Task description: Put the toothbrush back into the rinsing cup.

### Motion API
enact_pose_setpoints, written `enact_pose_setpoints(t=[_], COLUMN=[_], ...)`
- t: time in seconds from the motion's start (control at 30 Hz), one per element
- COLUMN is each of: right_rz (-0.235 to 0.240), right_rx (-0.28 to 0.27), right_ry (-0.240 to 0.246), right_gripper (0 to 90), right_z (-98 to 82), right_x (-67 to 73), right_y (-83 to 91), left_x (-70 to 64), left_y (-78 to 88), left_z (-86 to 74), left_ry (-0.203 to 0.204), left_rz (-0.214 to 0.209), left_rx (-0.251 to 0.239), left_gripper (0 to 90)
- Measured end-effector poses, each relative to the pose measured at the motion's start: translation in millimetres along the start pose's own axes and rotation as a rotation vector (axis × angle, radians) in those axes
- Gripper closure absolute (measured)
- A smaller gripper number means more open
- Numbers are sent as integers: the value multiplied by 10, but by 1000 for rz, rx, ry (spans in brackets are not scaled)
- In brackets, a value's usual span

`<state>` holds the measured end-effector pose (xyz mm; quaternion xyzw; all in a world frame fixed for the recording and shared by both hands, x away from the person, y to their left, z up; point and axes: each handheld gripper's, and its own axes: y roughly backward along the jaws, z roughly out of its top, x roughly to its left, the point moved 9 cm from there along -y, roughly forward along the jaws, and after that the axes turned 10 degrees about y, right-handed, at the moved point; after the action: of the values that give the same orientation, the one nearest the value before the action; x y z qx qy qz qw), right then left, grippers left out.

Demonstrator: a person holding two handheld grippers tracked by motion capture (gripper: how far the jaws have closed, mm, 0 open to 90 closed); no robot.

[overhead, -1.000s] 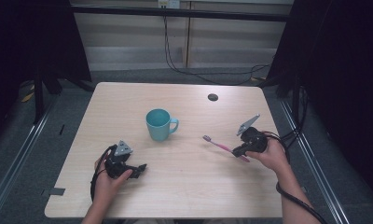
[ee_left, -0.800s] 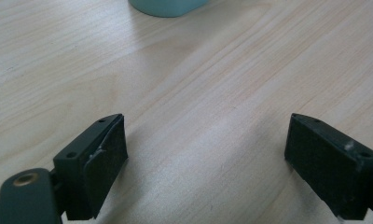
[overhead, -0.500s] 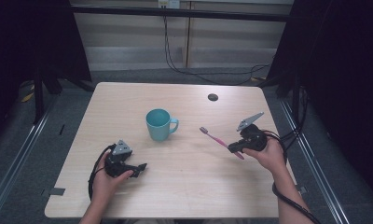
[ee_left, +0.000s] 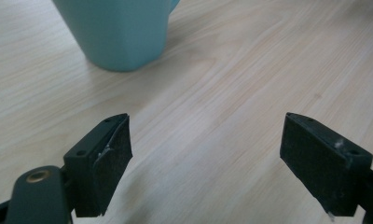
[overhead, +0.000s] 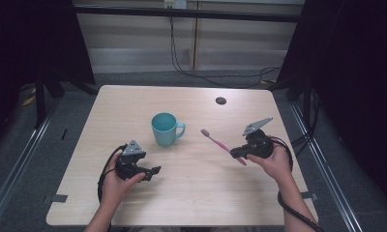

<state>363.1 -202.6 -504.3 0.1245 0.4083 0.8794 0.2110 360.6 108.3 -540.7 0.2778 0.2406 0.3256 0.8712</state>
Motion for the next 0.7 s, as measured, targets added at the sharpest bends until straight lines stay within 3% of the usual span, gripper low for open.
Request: enact_pose_setpoints(t=[0.4, 0.5, 0.7], right_rz=[10, 10, 19], right_rx=[-86, -90, -108], right_ry=[2, 11, 22], right_gripper=[834, 834, 834], right_z=[138, 165, 220], right_x=[91, 118, 160], right_y=[35, 42, 42], left_x=[-245, -275, -377], left_y=[-113, -130, -154], left_z=[179, 217, 316], left_ry=[25, 18, 47], left_rz=[-74, -84, -113], left_rx=[-9, -6, -25], left_gripper=[163, 163, 164])
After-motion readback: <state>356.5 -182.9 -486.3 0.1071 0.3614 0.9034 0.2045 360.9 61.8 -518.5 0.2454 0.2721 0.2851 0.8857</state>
